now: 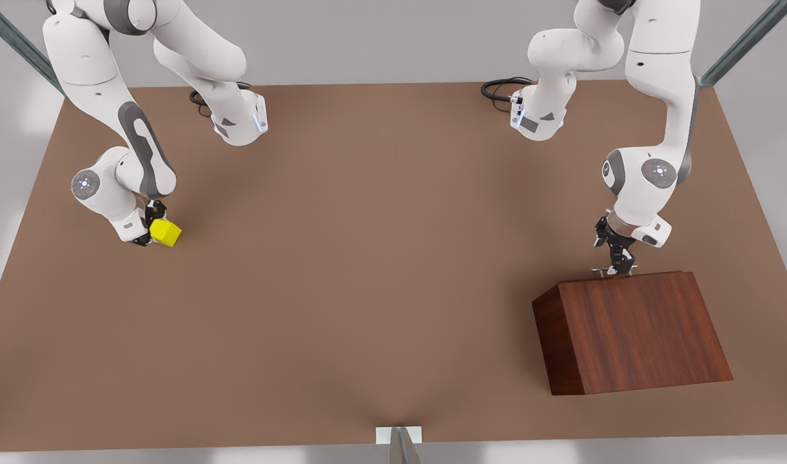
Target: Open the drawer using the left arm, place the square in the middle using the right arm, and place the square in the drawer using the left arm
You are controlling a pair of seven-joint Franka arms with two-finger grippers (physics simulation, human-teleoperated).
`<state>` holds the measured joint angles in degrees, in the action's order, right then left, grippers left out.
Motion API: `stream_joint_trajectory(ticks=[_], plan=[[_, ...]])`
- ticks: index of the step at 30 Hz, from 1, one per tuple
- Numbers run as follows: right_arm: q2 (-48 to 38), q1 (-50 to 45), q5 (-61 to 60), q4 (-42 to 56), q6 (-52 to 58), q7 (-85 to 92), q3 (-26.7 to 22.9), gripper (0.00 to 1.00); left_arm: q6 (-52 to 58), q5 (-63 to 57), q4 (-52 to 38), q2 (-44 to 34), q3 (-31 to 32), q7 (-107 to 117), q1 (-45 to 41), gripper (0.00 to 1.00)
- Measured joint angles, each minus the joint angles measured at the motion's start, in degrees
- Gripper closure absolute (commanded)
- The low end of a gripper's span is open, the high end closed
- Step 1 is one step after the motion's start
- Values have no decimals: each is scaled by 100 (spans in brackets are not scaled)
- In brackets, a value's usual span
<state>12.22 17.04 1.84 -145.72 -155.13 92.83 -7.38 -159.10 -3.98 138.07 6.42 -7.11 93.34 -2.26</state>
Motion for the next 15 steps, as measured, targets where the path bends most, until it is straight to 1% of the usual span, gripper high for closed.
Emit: stream_joint_trajectory(ticks=[6,8,9,11,12,14,15], plan=[[-103,-50,1,23,61,-23,8,37,130,-17,17,-26,-193,-270,42,0],[-201,-102,-23,31,271,-157,39,37,219,-18,25,-56,-194,-272,7,0],[-270,-88,-33,39,302,-429,166,37,261,-20,34,-61,-194,-272,12,0],[-426,-122,-37,45,462,-970,656,37,331,-21,41,-75,-194,-258,5,0],[-524,-89,-40,97,645,-1460,1108,37,392,-22,44,-115,-194,-255,4,0],[-538,-143,-68,284,653,-2454,1898,37,555,-23,48,-208,-194,-263,7,0],[-516,-510,-89,399,635,-3194,2026,37,593,-23,53,-234,-194,-264,7,0]])
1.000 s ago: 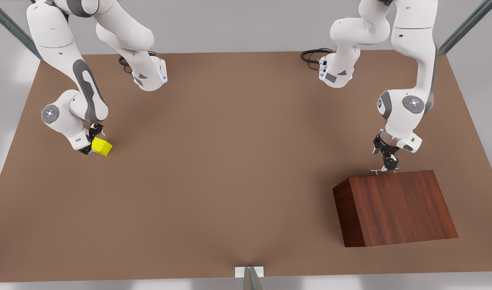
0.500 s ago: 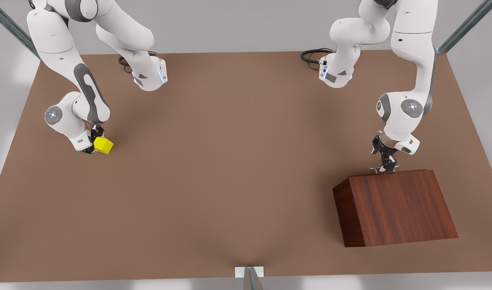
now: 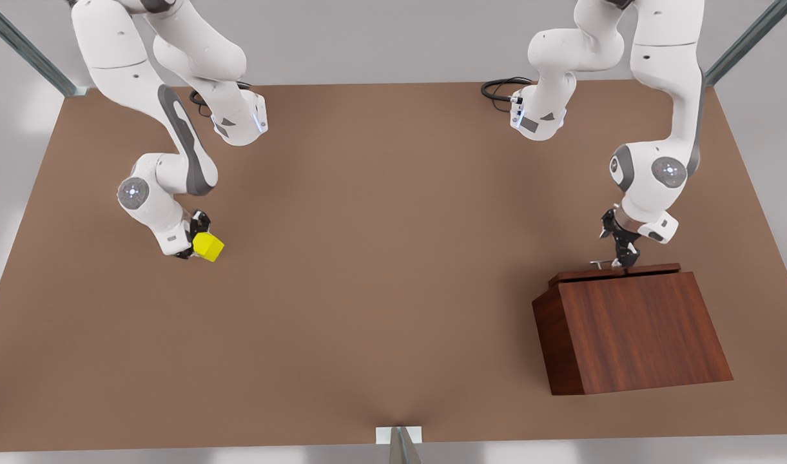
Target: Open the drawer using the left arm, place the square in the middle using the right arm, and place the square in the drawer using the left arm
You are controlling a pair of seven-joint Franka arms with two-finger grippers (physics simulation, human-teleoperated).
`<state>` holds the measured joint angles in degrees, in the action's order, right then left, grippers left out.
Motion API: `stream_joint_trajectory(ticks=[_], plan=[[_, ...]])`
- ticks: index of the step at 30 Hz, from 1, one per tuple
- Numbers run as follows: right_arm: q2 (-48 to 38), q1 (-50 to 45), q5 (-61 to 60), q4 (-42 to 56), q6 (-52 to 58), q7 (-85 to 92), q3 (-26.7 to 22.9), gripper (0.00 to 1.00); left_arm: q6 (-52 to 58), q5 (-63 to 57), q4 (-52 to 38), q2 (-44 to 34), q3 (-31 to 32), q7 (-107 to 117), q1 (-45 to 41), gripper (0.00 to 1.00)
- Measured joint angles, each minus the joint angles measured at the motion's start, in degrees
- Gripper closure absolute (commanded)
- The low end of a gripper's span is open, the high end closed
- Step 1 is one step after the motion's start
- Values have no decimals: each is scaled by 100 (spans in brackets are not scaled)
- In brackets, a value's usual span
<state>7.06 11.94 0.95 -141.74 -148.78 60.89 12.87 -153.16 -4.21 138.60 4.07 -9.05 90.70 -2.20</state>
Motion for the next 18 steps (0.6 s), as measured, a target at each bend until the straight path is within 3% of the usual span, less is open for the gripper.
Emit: stream_joint_trajectory(ticks=[1,4,8,13,18], plan=[[73,-297,0,152,-2,-531,116,37,32,0,18,-11,0,0,-2,0],[317,-489,-5,749,40,-2450,1180,37,41,-1,122,-75,0,0,-16,0],[1253,-1898,-10,2208,285,-4164,1163,37,243,-1,137,-224,0,9,-10,0],[2805,-3826,15,4831,1067,-5636,321,37,260,-1,314,-342,1,0,-5,0],[3993,-5214,-3,6443,1127,-6637,-364,36,261,0,623,-670,-1,-8,7,0]])
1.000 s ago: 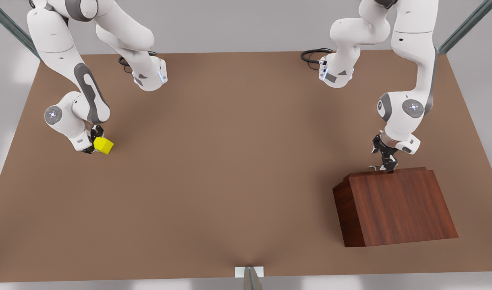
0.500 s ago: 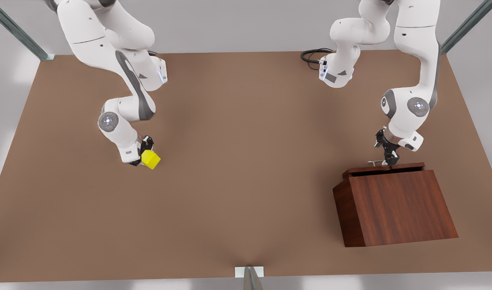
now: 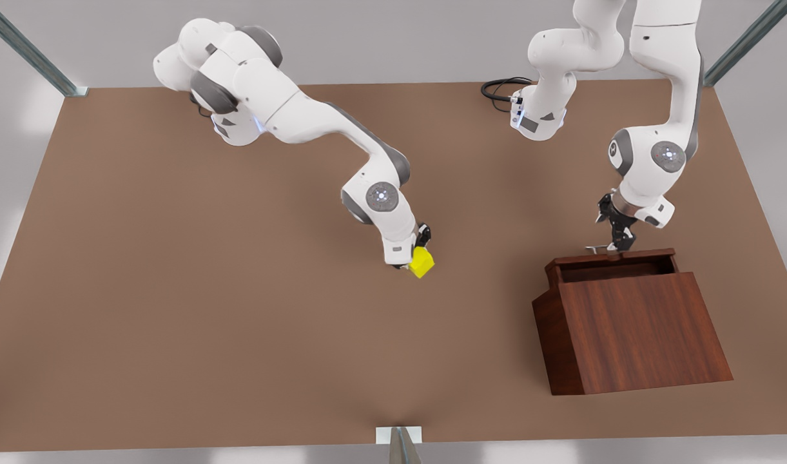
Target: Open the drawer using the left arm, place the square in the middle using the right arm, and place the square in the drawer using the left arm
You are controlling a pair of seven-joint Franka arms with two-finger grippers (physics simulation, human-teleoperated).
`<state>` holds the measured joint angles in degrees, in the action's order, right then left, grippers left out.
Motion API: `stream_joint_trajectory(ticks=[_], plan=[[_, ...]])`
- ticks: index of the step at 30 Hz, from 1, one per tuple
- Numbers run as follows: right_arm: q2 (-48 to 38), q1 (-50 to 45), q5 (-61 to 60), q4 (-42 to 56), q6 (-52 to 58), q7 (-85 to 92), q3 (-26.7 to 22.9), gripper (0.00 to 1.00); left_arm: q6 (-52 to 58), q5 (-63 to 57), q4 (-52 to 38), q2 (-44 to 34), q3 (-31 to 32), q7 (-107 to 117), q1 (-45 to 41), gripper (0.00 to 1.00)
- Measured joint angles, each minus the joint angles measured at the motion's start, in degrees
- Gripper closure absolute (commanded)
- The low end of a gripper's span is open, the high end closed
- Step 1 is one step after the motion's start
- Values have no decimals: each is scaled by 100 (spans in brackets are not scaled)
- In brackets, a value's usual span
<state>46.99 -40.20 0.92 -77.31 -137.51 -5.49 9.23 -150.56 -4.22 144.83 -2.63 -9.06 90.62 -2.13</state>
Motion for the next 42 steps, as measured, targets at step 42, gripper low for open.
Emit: stream_joint_trajectory(ticks=[42], plan=[[-3864,3658,-48,-528,4179,847,-1713,0,3723,-7,-5745,2802,2636,-5246,-2004,0]])
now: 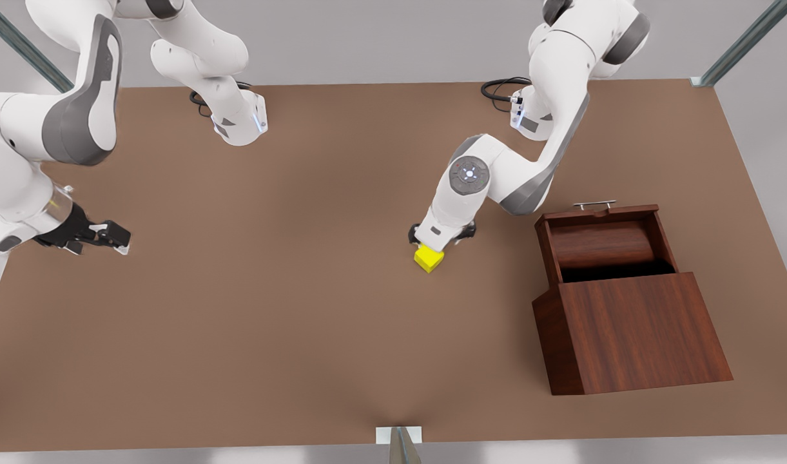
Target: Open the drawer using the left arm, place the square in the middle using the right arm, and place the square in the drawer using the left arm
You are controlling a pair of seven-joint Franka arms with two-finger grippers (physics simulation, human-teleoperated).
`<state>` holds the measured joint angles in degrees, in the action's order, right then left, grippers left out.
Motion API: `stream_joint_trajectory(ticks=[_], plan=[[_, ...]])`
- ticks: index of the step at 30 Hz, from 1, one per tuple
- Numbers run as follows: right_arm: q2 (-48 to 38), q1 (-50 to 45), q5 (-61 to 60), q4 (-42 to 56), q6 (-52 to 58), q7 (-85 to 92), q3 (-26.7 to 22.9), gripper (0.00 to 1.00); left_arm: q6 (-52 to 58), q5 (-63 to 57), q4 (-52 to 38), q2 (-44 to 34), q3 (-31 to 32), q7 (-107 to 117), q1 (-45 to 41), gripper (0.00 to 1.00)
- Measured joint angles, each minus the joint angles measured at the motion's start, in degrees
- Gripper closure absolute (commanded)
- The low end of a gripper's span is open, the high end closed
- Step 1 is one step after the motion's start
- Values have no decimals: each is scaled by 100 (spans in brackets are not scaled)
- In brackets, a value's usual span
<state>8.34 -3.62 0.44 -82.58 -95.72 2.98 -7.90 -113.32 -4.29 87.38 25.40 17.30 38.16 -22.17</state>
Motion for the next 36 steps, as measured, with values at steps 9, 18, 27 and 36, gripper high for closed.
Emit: stream_joint_trajectory(ticks=[9,18,27,36], plan=[[220,-64,-19,14,-263,27,34,0,-434,-440,52,839,-8,-2790,-270,0],[229,-86,-26,14,-386,27,34,0,-568,-1542,-48,1363,0,-2801,-526,0],[238,-99,-24,14,-422,-8,34,0,-1152,-1709,613,1282,1,-2955,-594,0],[238,-96,-27,14,-422,-8,34,0,-1369,-1767,919,1267,-65,-2963,-588,0]])
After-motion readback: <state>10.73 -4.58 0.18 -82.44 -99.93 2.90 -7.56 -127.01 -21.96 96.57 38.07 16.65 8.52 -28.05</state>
